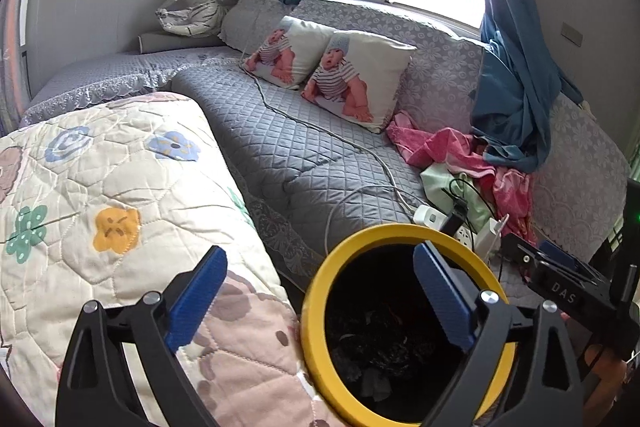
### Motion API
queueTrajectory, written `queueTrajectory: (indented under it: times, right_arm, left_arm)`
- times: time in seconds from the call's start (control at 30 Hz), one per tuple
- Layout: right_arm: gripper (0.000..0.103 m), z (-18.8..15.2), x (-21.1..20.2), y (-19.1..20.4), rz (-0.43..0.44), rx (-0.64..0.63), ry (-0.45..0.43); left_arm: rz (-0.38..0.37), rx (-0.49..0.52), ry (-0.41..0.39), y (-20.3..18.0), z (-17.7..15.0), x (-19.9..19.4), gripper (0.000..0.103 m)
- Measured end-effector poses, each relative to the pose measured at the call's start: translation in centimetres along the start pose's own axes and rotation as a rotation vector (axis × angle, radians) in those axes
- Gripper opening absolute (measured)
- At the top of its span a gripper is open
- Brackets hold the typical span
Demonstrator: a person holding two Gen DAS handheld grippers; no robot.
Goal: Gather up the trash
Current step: 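Open both tools to drop the orange bag and black bag into the bin, then move both tools back to the bed toward the pink cloth and orange item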
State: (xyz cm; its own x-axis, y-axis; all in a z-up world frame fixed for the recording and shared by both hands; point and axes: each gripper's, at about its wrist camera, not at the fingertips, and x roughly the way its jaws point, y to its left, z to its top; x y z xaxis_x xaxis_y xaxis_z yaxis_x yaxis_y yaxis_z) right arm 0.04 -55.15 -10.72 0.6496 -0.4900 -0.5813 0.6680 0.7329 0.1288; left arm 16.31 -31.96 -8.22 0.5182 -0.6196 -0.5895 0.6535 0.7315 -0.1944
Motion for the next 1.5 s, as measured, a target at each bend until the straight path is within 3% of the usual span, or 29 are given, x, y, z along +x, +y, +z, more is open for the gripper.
queueTrajectory:
  times: [0.2, 0.37, 0.57, 0.83, 0.97, 1.17, 1.5]
  right_arm:
    - [0.095, 0.7, -1.9, 2.5, 0.067, -0.056, -0.091]
    - [0.095, 1.2, -3.2, 7.1, 0.206, -0.147, -0.131]
    - [0.095, 1.1, -4.1, 16.1, 0.375, -0.307, -0.158]
    - [0.095, -0.2, -5.2, 29.9, 0.669, -0.461, -0.091]
    - [0.095, -0.8, -5.5, 35.9, 0.780, -0.516, -0.046]
    - [0.095, -2.4, -4.5, 44.2, 0.915, -0.594, 0.102]
    - [0.094, -6.8, -2.1, 54.7, 0.978, -0.706, 0.264]
  left_arm:
    - [0.124, -0.043, -0.093, 4.2, 1.2, -3.2, 0.095]
    - [0.262, -0.088, -0.167, 9.9, 1.2, -7.1, 0.095]
    - [0.456, -0.133, -0.215, 17.7, 0.0, -12.3, 0.095]
    - [0.639, -0.236, -0.221, 26.9, -3.5, -18.2, 0.095]
    - [0.669, -0.298, -0.208, 30.3, -5.4, -19.8, 0.095]
    - [0.682, -0.369, -0.165, 33.4, -7.9, -20.0, 0.095]
    - [0.661, -0.442, -0.121, 35.1, -9.2, -17.7, 0.095]
